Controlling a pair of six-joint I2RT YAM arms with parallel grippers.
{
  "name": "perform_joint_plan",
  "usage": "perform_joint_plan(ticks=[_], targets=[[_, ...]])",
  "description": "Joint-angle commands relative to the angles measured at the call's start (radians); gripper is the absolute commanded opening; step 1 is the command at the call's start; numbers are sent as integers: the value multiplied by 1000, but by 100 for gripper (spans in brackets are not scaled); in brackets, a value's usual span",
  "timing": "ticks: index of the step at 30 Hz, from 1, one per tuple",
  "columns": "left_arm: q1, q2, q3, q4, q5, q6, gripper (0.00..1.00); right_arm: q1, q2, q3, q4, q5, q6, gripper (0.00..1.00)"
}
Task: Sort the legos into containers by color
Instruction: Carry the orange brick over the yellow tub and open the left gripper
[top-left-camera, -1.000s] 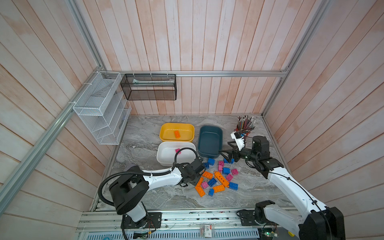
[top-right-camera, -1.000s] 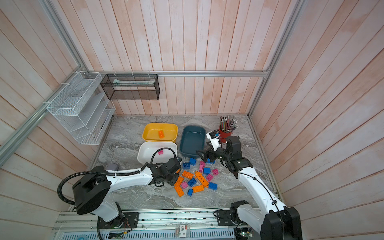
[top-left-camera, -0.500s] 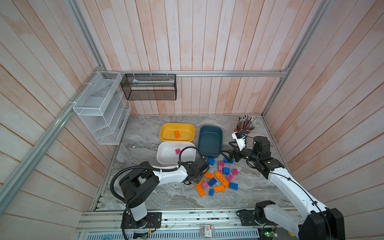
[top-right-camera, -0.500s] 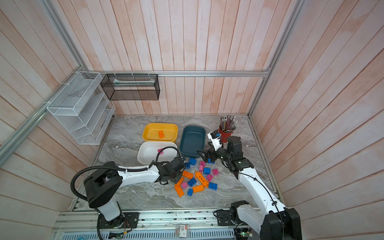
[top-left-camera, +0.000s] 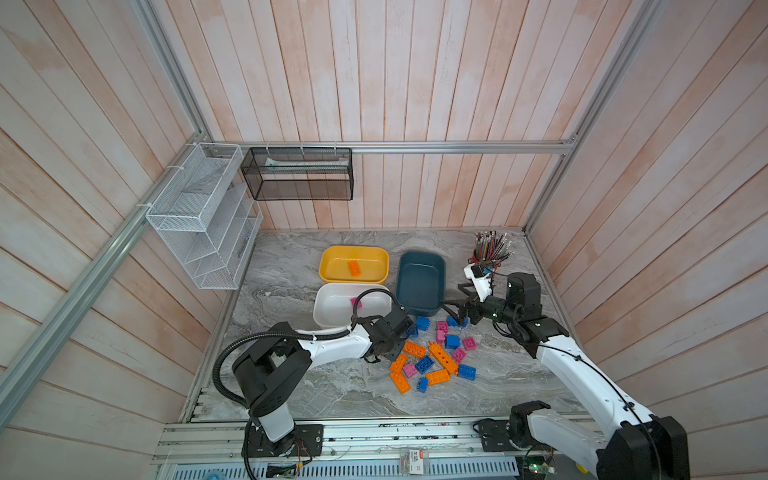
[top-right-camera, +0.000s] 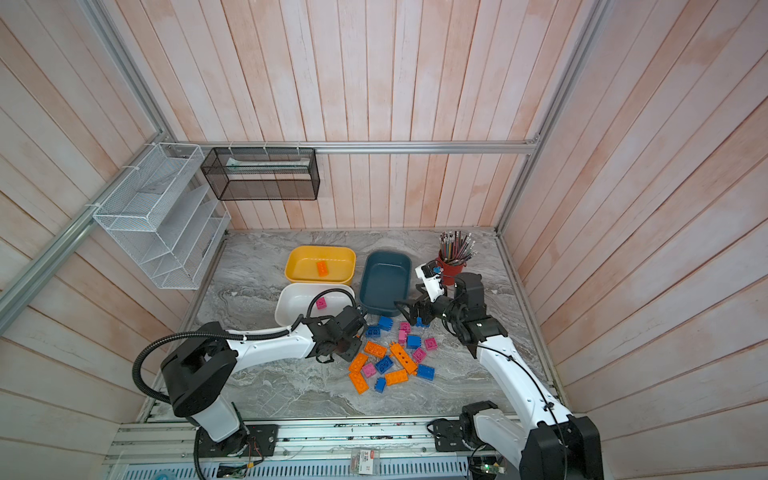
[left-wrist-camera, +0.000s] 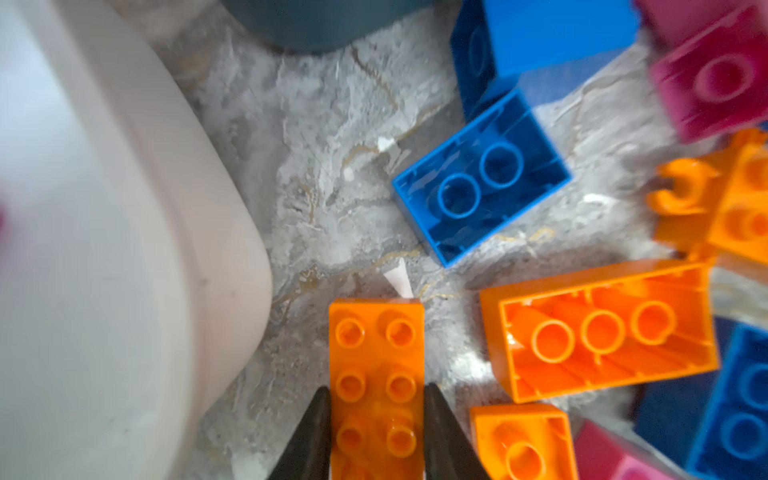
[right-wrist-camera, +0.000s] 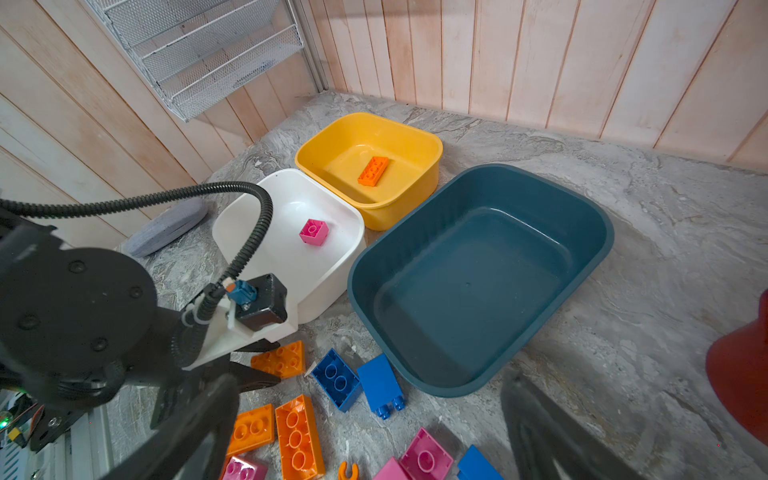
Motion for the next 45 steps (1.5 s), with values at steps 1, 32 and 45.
perform_joint_plan(ticks=[1,32,45], targets=[[0,-69,86,-60,19,30,27,-5,-4,-7,0,-6,-5,98],[236,472,795,-57,257,222,28,-136,116,105,19,-57,-46,98],[355,424,759,-6,33,219,28,-141,170,116,33,-69,-37,98]])
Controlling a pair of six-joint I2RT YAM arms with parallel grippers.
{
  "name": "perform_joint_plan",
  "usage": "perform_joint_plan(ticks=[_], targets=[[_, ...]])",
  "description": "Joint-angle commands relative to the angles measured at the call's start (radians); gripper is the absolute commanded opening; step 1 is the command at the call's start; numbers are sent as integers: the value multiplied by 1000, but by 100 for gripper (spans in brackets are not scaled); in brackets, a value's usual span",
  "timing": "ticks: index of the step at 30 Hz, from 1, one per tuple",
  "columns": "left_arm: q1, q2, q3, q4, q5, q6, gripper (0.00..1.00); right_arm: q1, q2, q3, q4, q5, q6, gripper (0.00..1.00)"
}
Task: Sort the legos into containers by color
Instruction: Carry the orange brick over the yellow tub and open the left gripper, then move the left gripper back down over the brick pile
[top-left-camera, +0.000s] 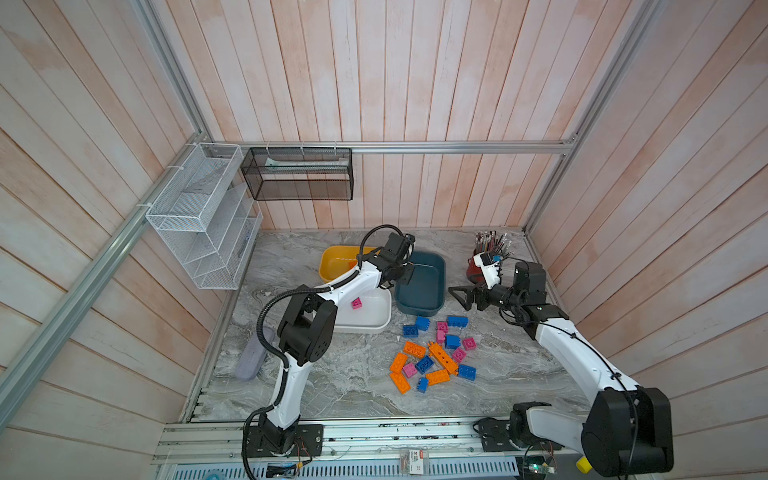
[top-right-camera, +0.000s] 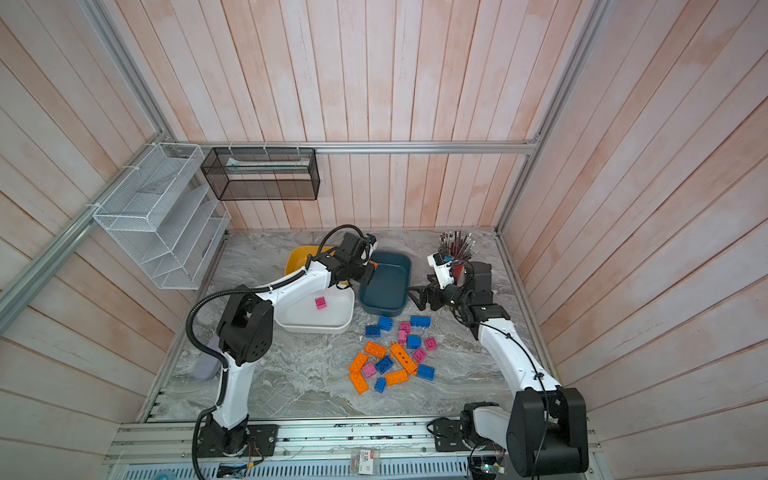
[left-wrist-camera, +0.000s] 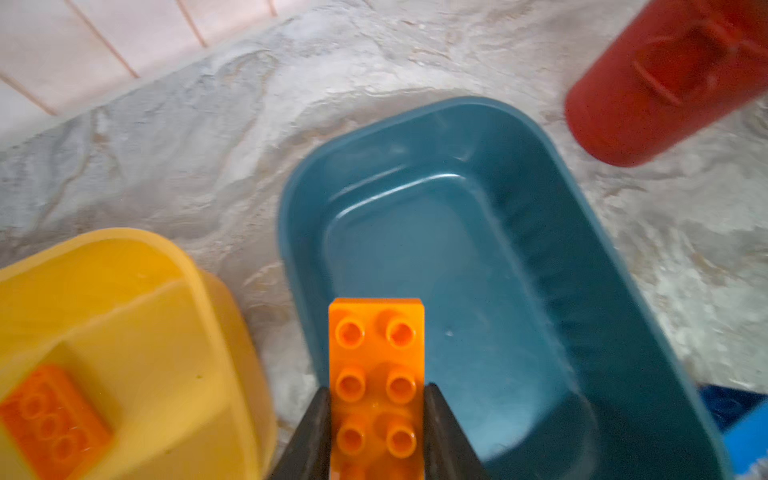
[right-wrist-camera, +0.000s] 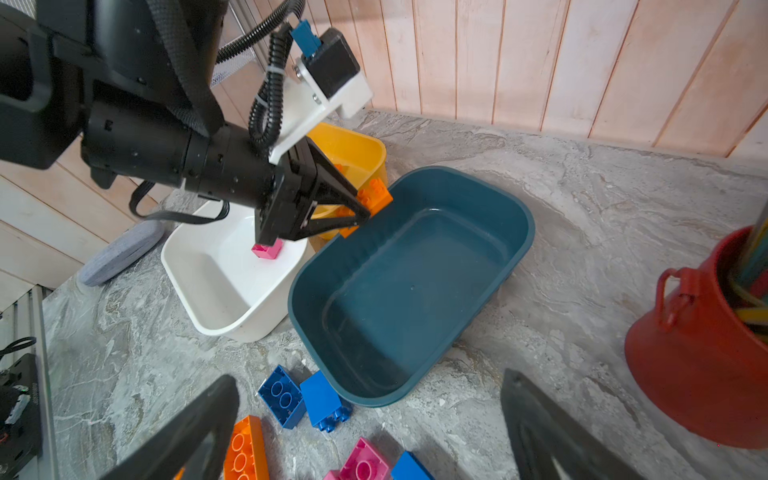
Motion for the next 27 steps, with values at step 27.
perform_joint_plan(ticks=[27], targets=[[204,69,47,-98,-57,30,57,2,61,56,51,-45,53,98]])
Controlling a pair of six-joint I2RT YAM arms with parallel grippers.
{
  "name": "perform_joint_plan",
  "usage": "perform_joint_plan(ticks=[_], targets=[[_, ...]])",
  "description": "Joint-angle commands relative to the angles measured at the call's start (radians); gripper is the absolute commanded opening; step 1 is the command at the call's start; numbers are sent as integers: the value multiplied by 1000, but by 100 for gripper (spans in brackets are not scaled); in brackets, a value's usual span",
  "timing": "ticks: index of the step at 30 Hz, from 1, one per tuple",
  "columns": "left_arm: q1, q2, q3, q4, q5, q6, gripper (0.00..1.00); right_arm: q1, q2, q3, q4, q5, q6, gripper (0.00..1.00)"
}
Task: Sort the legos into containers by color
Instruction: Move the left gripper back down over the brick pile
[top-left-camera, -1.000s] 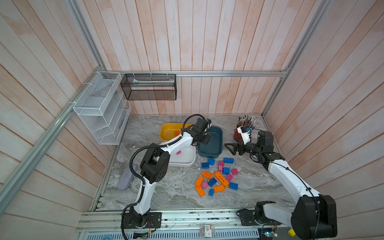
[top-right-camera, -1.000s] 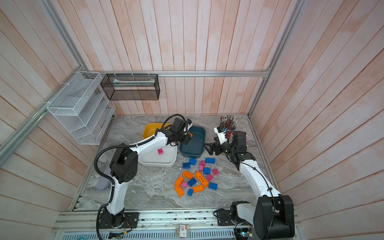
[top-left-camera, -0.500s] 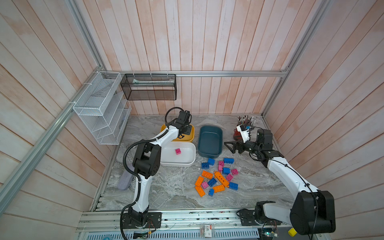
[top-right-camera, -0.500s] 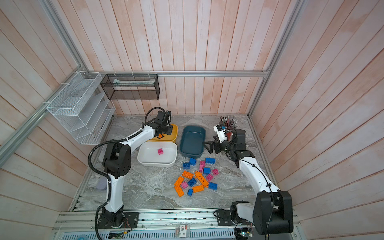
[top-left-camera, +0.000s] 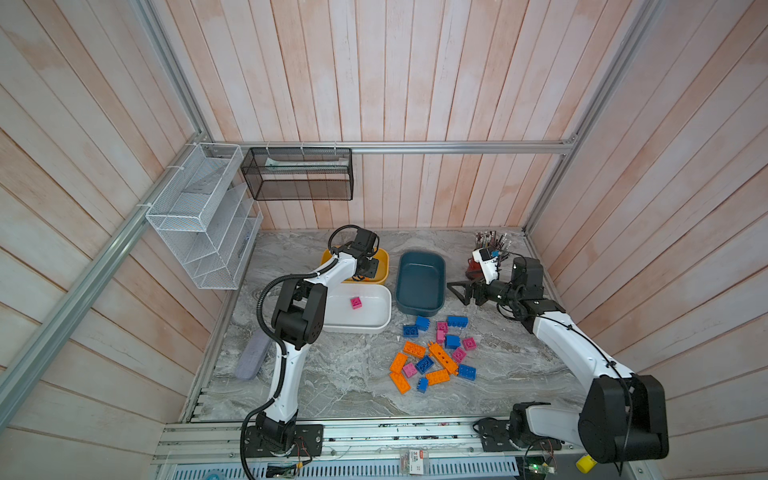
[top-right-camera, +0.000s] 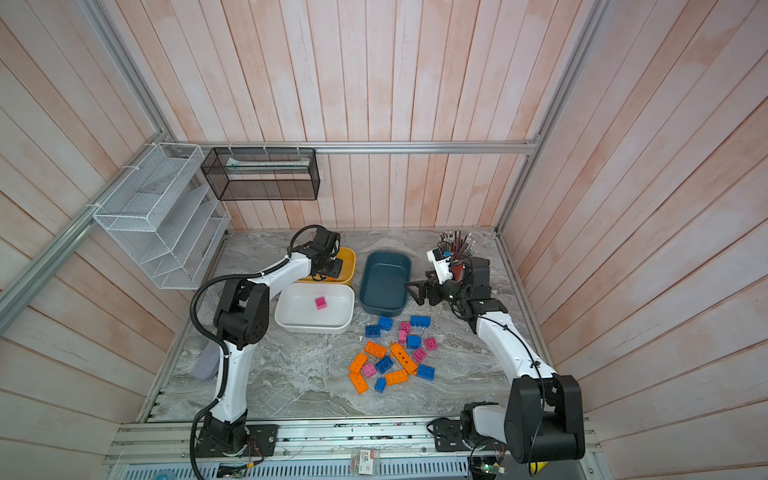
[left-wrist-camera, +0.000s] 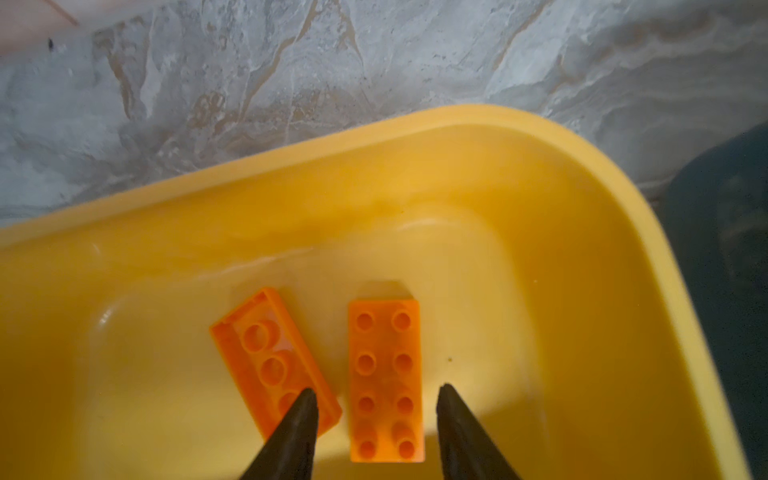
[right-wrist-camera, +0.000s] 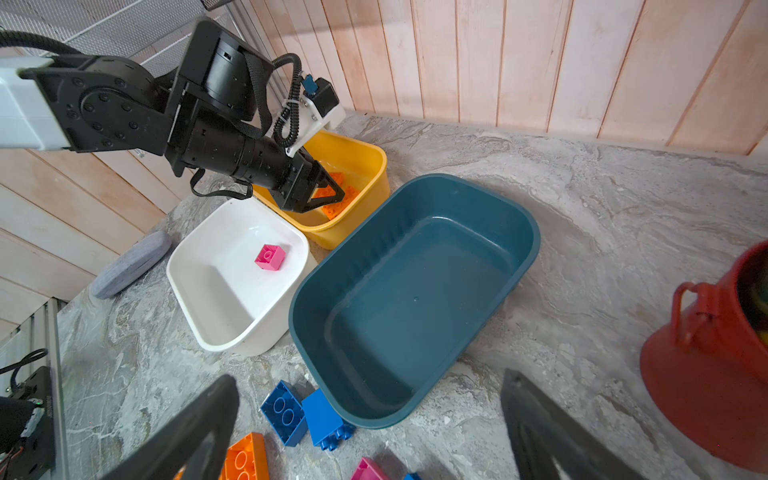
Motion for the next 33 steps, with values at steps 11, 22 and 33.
perform_joint_plan(ticks=[11,22,33], targets=[[-104,-436,-260,-61,108,-68,70,2,-59,-7,12,-29,17,98],[-409,-708,-642,-75,79,-325,69,9,-95,-21,-4,-43,12,98],[-541,-611,-745,-39,60,-402,64,15,-139,-65,-6,-38,12,98]])
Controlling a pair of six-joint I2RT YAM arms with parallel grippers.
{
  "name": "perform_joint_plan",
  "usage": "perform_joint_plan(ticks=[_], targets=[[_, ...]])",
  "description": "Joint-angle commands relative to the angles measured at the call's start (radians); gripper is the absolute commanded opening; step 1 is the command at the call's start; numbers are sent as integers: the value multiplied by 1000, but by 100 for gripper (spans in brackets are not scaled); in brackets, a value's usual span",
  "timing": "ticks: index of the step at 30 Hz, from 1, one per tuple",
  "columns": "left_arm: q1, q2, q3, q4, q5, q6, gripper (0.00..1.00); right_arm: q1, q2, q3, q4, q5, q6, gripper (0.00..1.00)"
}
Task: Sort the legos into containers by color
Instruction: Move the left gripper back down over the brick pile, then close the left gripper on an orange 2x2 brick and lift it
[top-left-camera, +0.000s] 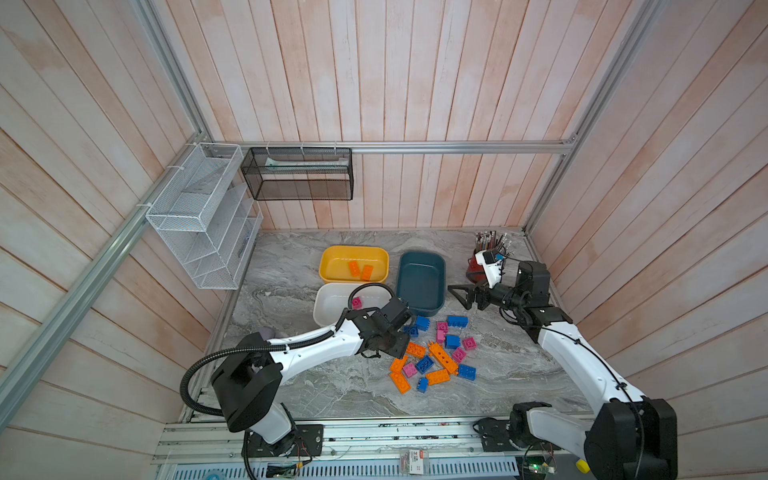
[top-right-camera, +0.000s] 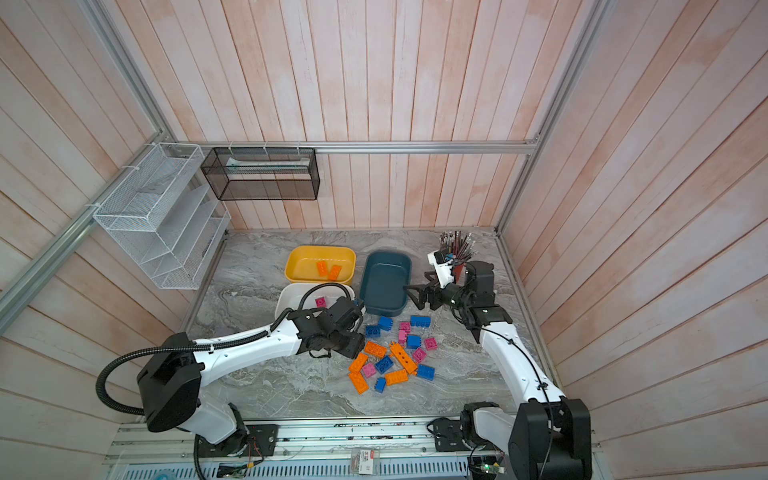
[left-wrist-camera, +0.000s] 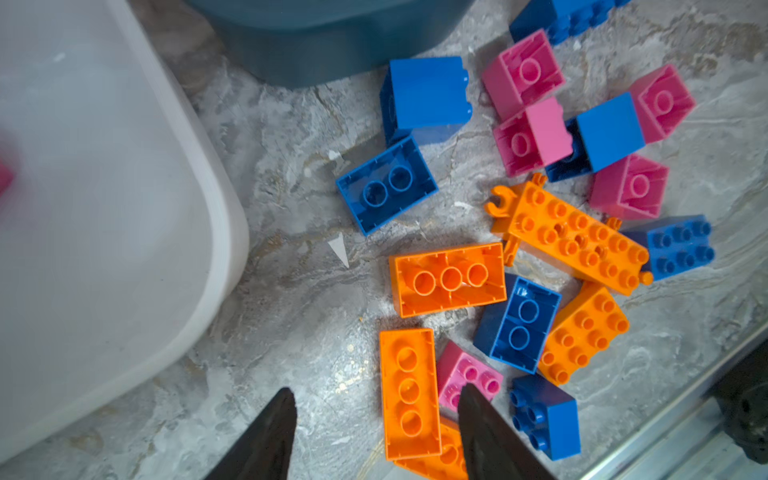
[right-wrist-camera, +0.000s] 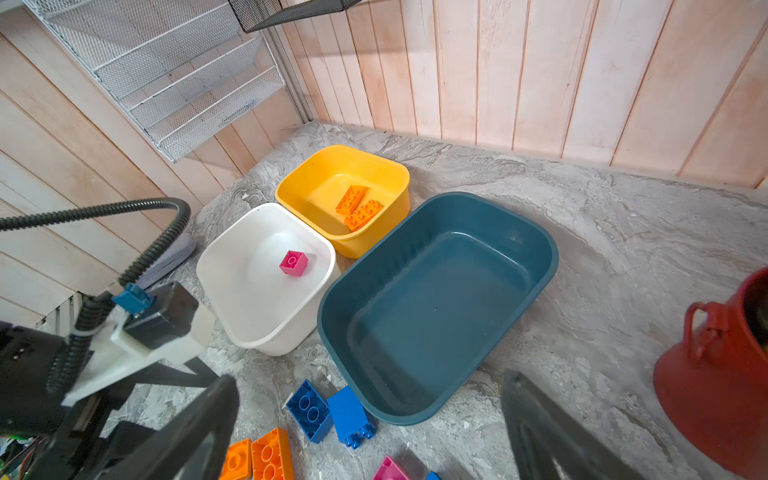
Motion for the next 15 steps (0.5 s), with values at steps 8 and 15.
perform_joint_plan(ticks=[8,15], targets=[[-47,130,-12,61,-6,-13,62,4,-45,-36,-17,-2,-11,98],[-56,160,-17,75,10,-22,61,4,-40,-34,-21,-3,-16,98]])
